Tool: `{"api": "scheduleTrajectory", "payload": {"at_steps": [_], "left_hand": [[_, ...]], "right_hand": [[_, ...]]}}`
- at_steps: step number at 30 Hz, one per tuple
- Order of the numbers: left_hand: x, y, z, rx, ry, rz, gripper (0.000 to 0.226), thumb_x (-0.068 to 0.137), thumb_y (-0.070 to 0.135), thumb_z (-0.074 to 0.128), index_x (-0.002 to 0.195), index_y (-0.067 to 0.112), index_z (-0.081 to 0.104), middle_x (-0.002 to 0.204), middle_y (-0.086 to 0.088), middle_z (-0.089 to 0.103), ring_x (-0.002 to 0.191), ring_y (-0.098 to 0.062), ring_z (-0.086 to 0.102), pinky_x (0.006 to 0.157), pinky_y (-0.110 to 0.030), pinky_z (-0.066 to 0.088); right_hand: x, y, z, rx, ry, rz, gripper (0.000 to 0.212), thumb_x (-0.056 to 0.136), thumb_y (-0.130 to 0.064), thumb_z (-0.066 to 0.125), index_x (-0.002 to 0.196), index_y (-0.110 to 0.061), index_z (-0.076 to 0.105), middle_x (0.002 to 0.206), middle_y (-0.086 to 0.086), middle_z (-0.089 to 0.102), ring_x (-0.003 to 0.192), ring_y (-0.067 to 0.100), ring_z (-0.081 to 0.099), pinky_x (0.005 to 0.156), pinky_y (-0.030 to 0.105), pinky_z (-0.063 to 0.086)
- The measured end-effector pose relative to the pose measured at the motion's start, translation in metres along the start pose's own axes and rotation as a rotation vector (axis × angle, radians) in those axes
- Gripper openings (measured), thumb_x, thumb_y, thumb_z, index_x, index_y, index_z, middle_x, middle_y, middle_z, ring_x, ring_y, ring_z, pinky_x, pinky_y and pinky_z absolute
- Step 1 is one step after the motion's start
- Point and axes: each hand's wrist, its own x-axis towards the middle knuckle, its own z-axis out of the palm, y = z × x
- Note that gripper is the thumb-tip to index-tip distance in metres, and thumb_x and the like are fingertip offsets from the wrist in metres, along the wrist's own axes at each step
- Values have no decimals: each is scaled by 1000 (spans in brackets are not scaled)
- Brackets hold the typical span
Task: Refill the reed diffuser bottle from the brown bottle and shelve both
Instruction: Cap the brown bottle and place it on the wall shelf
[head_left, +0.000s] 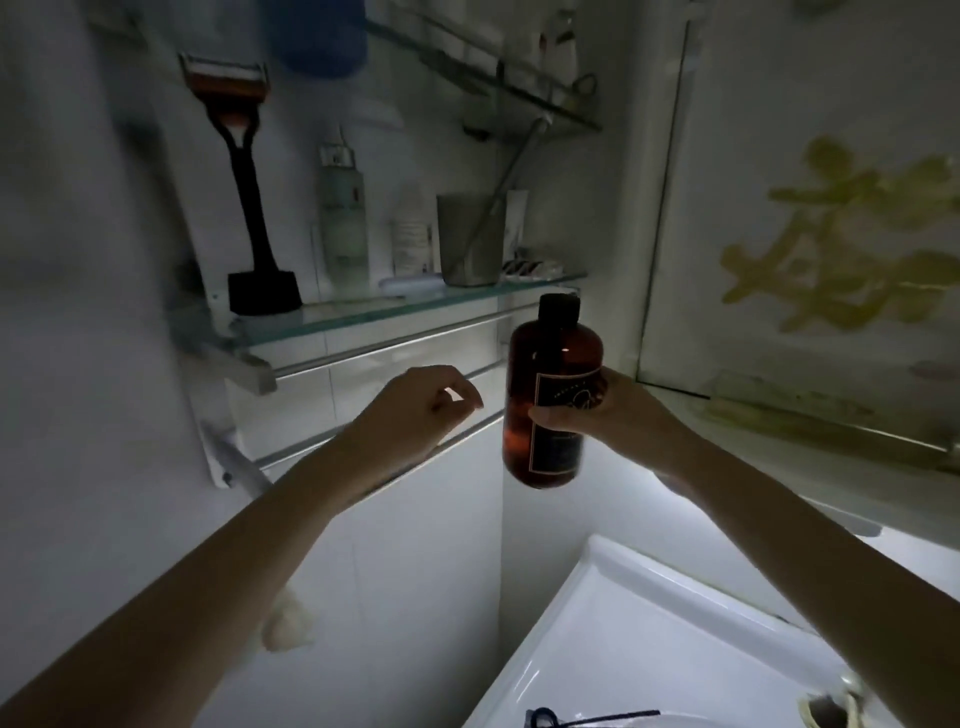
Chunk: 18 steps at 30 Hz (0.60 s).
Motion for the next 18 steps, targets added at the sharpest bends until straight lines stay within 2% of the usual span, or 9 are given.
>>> {"api": "scheduleTrajectory", "payload": {"at_steps": [3,6,11,14,16,18], "left_hand": [[6,11,-23,-12,55,2,10,86,19,54,80,17,63,34,12,47,36,-2,44,45,-20,45],[12,25,-44,5,138,26,11,85,17,54,78,19,63,43,9,45,38,-2,43,50,-24,45],[23,41,-70,31,183,65,12,87,9,51,81,16,60,51,1,49,36,1,43,42,-11,35],[28,44,-83,49,181,66,14,86,6,49,85,15,61,61,3,52,48,1,49,48,-10,37],[32,44,-90,54,168,50,17,84,4,49,88,14,62,69,6,54,62,-6,51,52,-9,38],[35,43,-94,38,172,42,15,83,5,51,90,12,62,72,7,56,65,-6,52,52,-3,38]], "right_hand": [[13,-26,-4,26,-16,-24,44,52,-50,74,91,-36,60,91,-17,68,89,3,62,69,19,41],[29,-49,-7,28,-18,-51,52,42,-58,70,87,-36,59,91,-15,68,89,5,62,71,20,42],[51,-82,-8,32,-19,-115,36,53,-48,73,83,-34,58,74,-20,69,68,-5,65,54,10,46],[65,-95,-7,48,-18,-109,27,67,-41,73,88,-30,61,87,-10,69,80,5,65,66,18,46],[76,-102,-6,47,-12,-98,36,68,-41,72,98,-23,63,96,-2,70,89,13,65,76,25,47],[85,-108,-5,58,2,-89,38,69,-41,73,99,-21,63,96,-2,69,87,11,65,71,22,46]]}}
